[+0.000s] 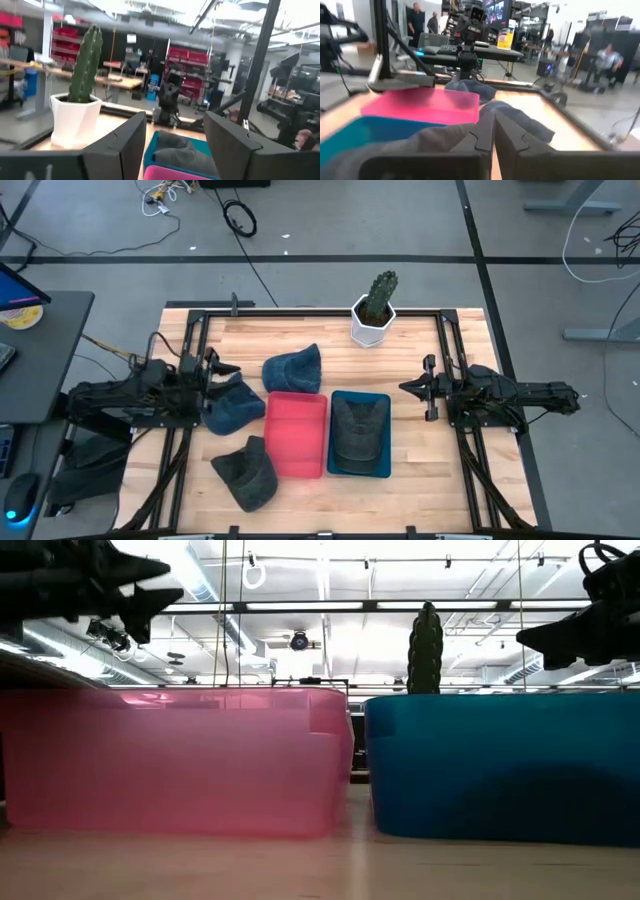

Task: Pick & Place hat
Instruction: Put the black cap in the blue bin

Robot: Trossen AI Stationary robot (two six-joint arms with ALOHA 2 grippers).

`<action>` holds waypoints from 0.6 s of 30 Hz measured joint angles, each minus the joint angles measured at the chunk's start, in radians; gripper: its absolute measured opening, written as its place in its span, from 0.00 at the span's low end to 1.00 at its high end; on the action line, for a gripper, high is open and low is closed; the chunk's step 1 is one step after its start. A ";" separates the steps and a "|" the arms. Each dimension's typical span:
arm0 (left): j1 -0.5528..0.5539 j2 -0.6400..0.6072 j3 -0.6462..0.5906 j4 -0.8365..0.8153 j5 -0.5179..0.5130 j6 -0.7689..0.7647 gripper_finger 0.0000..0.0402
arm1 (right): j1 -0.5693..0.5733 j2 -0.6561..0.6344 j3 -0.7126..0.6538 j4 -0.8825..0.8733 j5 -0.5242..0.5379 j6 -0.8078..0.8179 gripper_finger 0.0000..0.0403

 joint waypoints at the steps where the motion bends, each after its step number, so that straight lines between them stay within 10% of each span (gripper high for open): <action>1: -0.001 0.011 0.033 -0.038 0.001 -0.006 0.51 | 0.001 0.000 0.000 0.000 0.000 0.041 0.05; 18: -0.159 0.499 0.770 -0.584 0.126 0.053 0.49 | 0.000 0.000 0.001 0.001 0.000 0.249 0.05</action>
